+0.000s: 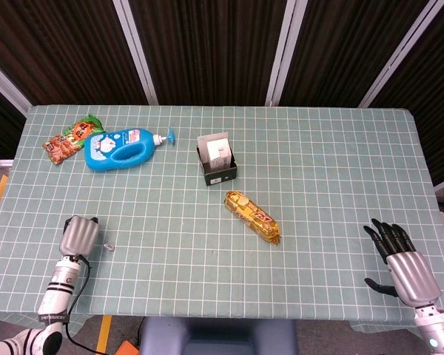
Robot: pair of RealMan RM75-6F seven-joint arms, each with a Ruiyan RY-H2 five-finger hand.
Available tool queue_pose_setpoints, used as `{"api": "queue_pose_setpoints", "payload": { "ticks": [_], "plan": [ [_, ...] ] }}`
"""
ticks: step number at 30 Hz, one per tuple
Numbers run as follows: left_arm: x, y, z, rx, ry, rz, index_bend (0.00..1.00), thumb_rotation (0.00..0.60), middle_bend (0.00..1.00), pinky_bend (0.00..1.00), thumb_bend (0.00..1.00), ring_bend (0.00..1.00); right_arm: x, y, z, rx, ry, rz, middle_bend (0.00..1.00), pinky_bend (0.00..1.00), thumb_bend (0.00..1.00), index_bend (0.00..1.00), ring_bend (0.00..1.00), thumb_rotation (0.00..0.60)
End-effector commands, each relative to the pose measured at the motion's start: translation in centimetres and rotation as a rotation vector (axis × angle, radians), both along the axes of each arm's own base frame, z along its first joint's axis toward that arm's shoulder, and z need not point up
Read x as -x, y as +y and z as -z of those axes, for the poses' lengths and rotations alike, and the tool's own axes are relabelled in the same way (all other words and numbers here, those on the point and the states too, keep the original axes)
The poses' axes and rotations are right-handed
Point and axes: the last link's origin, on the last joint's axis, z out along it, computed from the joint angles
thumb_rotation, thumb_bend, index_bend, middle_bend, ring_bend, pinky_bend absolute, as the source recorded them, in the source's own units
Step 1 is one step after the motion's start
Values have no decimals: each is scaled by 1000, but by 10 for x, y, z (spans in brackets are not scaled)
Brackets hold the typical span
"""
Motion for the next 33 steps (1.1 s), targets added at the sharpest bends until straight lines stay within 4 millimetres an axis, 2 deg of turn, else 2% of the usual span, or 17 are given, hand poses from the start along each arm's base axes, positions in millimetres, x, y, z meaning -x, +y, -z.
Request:
{"api": "queue_pose_setpoints", "payload": {
  "ticks": [1,7,15,20,21,23,25,27,28,31,33],
  "plan": [
    [-2,-1,-1,5,1,7,439,600,1000,1000,417,1000,0,0,0,0,0,0,0,0,149,0,0,600],
    [-10,-7,-7,-12,-42,38,327,600,1000,1000,418,1000,0,0,0,1,1,-1,0,0,149,0,0,600],
    [-18,-20,-17,-17,-103,46,306,600,1000,1000,418,1000,0,0,1,0,5,-1,0,0,149,0,0,600],
    [-34,-49,-51,-64,-287,107,272,600,981,994,417,980,-1,2,-1,6,8,-4,0,0,149,0,0,600],
    [-36,-54,-56,-64,-328,110,243,600,909,941,419,906,-1,2,-1,5,8,-5,0,0,149,0,0,600],
    [-35,-69,-65,-38,-465,81,175,600,658,735,418,648,-2,3,0,0,9,-6,0,0,149,0,0,600],
    [-34,-88,-73,7,-665,15,87,600,328,443,415,297,-2,3,1,-4,9,-7,0,0,149,0,0,600],
    [-32,-108,-82,41,-913,-52,34,600,165,283,414,121,-2,4,1,-7,11,-10,0,0,149,0,0,600],
    [-31,-116,-87,49,-1025,-69,16,600,107,230,413,64,-3,4,2,-8,11,-12,0,0,149,0,0,600],
    [-21,-133,-101,63,-1305,-61,0,600,23,153,404,0,-4,5,2,-13,8,-15,0,0,149,0,0,600],
    [-10,-137,-108,82,-1360,-71,0,600,7,132,398,0,-5,6,3,-17,7,-23,0,0,149,0,0,600]
  ]
}}
